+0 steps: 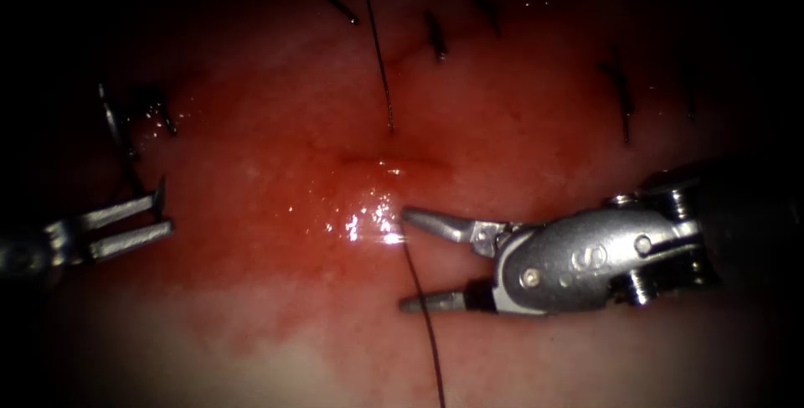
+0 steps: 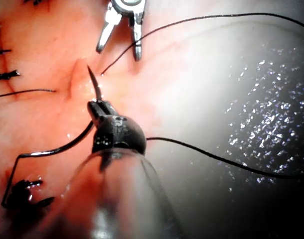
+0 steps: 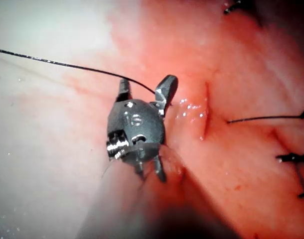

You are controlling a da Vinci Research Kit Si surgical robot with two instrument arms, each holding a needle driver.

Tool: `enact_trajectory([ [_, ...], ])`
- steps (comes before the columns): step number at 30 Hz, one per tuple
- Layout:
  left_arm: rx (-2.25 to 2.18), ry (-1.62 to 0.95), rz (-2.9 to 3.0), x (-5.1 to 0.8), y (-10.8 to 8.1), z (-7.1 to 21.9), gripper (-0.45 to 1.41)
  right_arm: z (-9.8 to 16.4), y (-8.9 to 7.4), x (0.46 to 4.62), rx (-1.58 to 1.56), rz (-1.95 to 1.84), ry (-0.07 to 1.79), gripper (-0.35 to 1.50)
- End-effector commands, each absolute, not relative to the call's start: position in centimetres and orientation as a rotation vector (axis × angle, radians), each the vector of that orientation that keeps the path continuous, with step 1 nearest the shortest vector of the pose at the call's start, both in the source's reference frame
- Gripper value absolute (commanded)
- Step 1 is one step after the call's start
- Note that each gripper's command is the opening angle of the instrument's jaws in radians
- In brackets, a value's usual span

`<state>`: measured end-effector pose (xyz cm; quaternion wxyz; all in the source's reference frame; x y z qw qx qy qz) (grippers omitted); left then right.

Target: Wound Closure

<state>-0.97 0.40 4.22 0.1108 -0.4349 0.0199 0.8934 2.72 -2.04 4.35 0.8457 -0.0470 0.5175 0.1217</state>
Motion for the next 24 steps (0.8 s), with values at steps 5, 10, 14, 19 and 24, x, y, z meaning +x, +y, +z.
enact_trajectory([
  [5, -1.278, 0.053, 2.624, -1.03, 0.3, 4.26, -0.45, 4.79, -2.05, 2.81, -0.089, 0.27, 1.078, 1.35],
  [10, -1.278, 0.053, 2.624, -1.03, 0.31, 4.25, -0.45, 4.95, -2.09, 2.71, 0.015, 0.365, 1.04, -0.35],
  [14, -1.278, 0.053, 2.624, -1.02, 0.31, 4.26, -0.45, 4.84, -2.15, 2.68, 0.043, 0.379, 1.034, -0.35],
  [19, -1.278, 0.053, 2.624, -1.02, 0.31, 4.26, -0.45, 4.63, -2.24, 2.66, 0.072, 0.383, 1.053, -0.35],
  [24, -1.278, 0.053, 2.624, -1.02, 0.31, 4.26, -0.45, 4.22, -2.55, 2.55, 0.109, 0.355, 1.079, -0.35],
])
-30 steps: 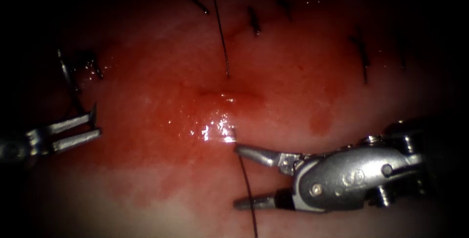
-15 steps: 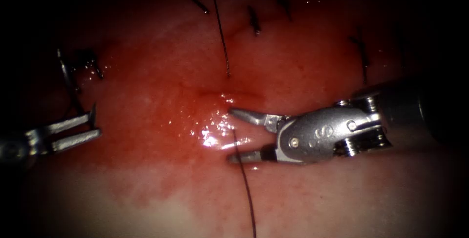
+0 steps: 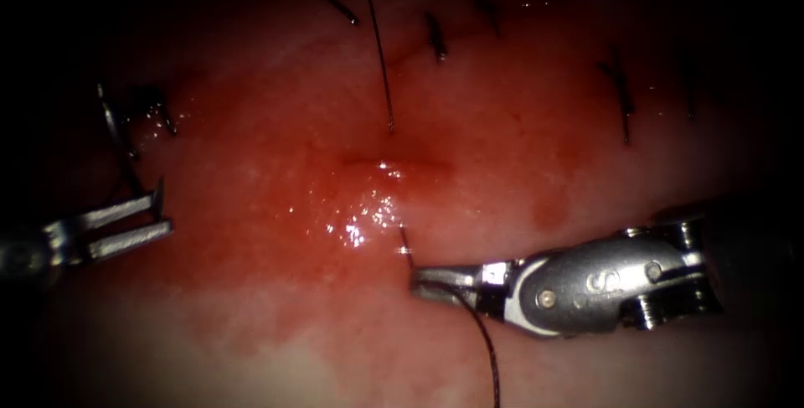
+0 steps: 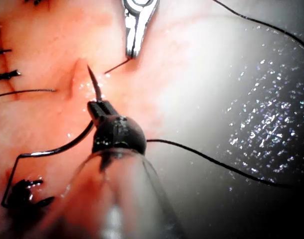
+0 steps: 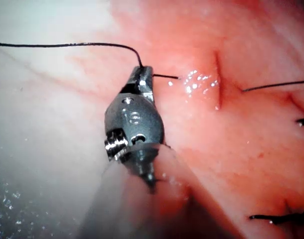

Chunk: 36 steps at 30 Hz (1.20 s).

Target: Wound Closure

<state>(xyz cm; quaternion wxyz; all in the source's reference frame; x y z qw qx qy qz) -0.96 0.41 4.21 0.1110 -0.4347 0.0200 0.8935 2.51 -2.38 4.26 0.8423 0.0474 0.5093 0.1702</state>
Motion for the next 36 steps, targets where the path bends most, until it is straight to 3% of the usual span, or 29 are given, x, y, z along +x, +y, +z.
enact_trajectory([
  [1, -1.278, 0.053, 2.624, -1.02, 0.3, 4.3, -0.45, 4.2, -2.6, 2.54, 0.11, 0.353, 1.084, -0.35],
  [20, -1.277, 0.054, 2.624, -1.03, 0.3, 4.3, -0.45, 2.9, -3.6, 2.83, 0.154, 0.172, 1.085, -0.35],
  [23, -1.276, 0.055, 2.623, -1.03, 0.3, 4.3, -0.45, 3.1, -3.3, 2.83, 0.005, 0.13, 1.178, 1.33],
  [24, -1.275, 0.055, 2.623, -1.03, 0.3, 4.3, -0.45, 3.1, -3.2, 2.83, -0.021, 0.148, 1.201, 1.45],
  [27, -1.279, 0.052, 2.623, -1.03, 0.3, 4.3, -0.45, 3.4, -2.8, 2.79, -0.045, 0.184, 1.253, 1.48],
  [36, -1.279, 0.052, 2.623, -1.03, 0.3, 4.3, -0.45, 4.2, -2.1, 2.79, -0.081, 0.192, 1.18, 1.47],
])
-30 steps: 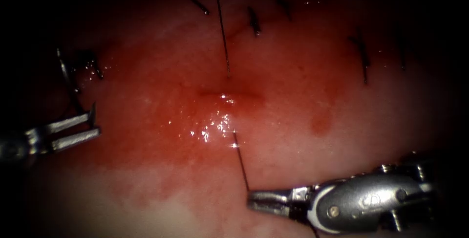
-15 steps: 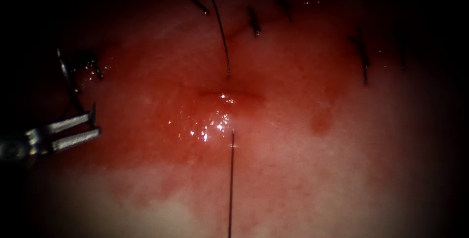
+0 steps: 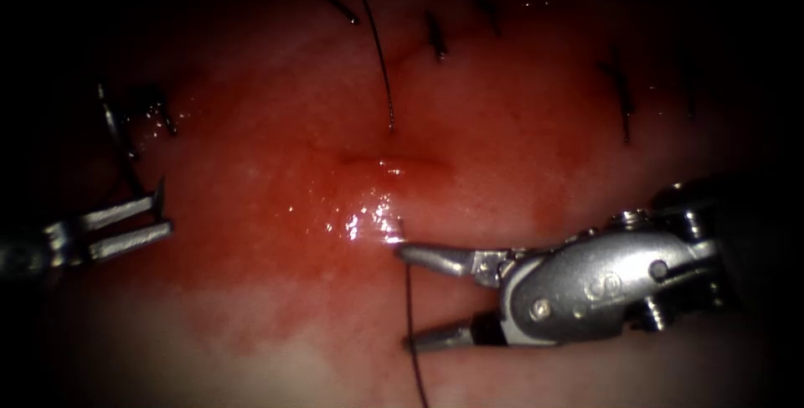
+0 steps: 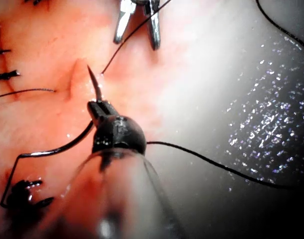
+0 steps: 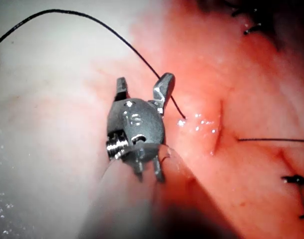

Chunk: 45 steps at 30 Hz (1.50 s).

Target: Wound Closure

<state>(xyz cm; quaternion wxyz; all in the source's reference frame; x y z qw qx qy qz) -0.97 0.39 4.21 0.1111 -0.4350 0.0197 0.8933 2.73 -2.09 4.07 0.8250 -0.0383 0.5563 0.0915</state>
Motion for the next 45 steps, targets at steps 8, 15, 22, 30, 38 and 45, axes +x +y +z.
enact_trajectory([
  [8, -1.277, 0.048, 2.618, -1.03, 0.3, 4.3, -0.45, 4.6, -2.1, 2.9, -0.086, 0.162, 1.123, 1.33],
  [15, -1.275, 0.044, 2.613, -1.03, 0.3, 4.3, -0.45, 4.8, -2.1, 2.9, -0.015, 0.244, 1.097, 0.12],
  [22, -1.275, 0.044, 2.613, -1.03, 0.3, 4.3, -0.45, 4.9, -2.2, 2.88, 0.139, 0.412, 1.079, -0.35],
  [30, -1.273, 0.043, 2.616, -1.03, 0.3, 4.3, -0.45, 4.2, -2.5, 2.87, 0.214, 0.391, 1.135, -0.35],
  [38, -1.272, 0.044, 2.616, -1.03, 0.3, 4.3, -0.45, 3.4, -3.1, 2.87, 0.27, 0.295, 1.163, -0.35],
  [45, -1.269, 0.042, 2.618, -1.03, 0.3, 4.3, -0.45, 2.9, -3.5, 2.95, 0.295, 0.185, 1.151, -0.35],
])
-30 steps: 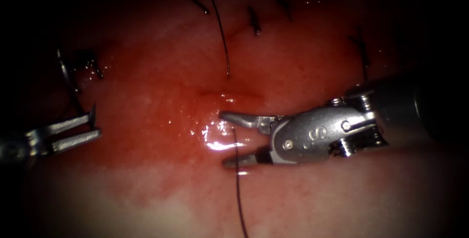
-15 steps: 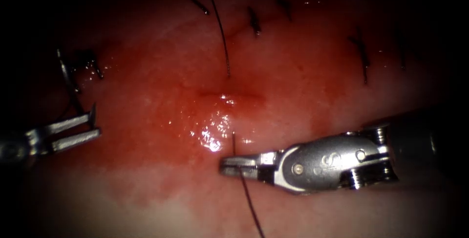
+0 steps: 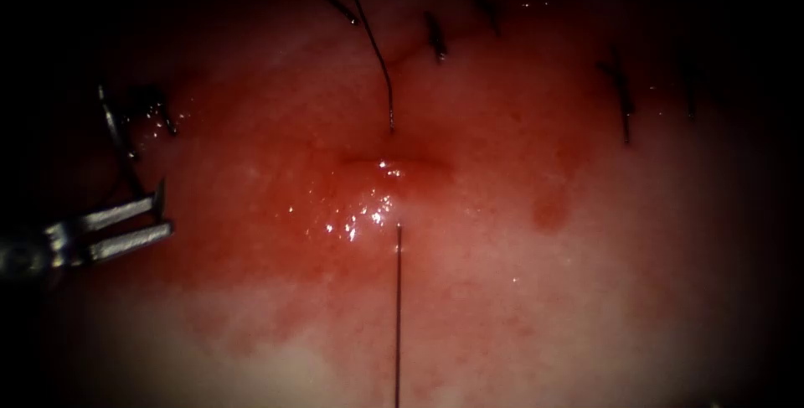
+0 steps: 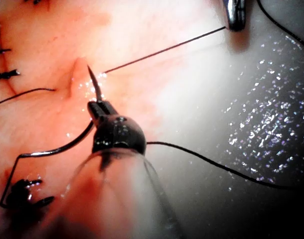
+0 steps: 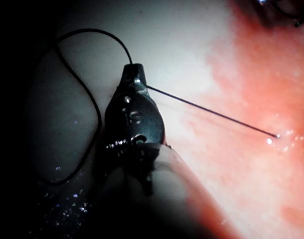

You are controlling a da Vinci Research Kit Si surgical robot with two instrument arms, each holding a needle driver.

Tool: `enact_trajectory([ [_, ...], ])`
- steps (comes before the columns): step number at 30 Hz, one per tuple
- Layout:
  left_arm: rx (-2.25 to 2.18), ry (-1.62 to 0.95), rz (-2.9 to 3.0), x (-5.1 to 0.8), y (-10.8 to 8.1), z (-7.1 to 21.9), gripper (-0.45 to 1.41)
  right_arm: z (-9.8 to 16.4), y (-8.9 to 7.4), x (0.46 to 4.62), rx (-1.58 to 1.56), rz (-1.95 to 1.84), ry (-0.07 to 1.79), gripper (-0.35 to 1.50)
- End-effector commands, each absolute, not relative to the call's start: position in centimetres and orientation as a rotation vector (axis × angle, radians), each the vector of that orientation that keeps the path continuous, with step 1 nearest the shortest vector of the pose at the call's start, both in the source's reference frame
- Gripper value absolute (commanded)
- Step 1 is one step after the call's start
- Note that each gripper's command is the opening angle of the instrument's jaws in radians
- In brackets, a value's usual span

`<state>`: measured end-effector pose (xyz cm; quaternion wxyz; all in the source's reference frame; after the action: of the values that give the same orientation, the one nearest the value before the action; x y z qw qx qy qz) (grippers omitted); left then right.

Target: Wound Closure

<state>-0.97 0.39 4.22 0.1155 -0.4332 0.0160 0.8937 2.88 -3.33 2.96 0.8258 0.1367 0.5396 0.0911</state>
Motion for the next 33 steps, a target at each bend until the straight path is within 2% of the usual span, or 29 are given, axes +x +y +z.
enact_trajectory([
  [1, -1.27, 0.041, 2.618, -1.03, 0.3, 4.3, -0.45, 2.9, -3.5, 2.97, 0.277, 0.152, 1.159, -0.35],
  [3, -1.269, 0.042, 2.618, -1.03, 0.3, 4.3, -0.45, 2.9, -3.5, 2.97, 0.24, 0.124, 1.158, -0.3],
  [4, -1.273, 0.039, 2.617, -1.03, 0.3, 4.3, -0.45, 2.9, -3.3, 2.95, 0.108, 0.098, 1.119, 0.49],
  [5, -1.272, 0.039, 2.617, -1.03, 0.3, 4.3, -0.45, 2.9, -3.3, 2.94, 0.047, 0.067, 1.104, 0.91],
  [6, -1.272, 0.039, 2.617, -1.03, 0.3, 4.3, -0.45, 3.0, -3.1, 2.93, -0.002, 0.046, 1.103, 1.24],
  [8, -1.272, 0.039, 2.617, -1.03, 0.3, 4.3, -0.45, 3.1, -2.9, 2.87, -0.055, 0.056, 1.134, 1.45],
  [14, -1.273, 0.039, 2.618, -1.02, 0.3, 4.3, -0.45, 3.6, -2.3, 2.73, -0.106, 0.131, 1.145, 1.48],
  [33, -1.272, 0.035, 2.613, -1.02, 0.3, 4.3, -0.45, 4.7, -2.2, 2.93, -0.1, 0.049, 1.075, 1.43],
])
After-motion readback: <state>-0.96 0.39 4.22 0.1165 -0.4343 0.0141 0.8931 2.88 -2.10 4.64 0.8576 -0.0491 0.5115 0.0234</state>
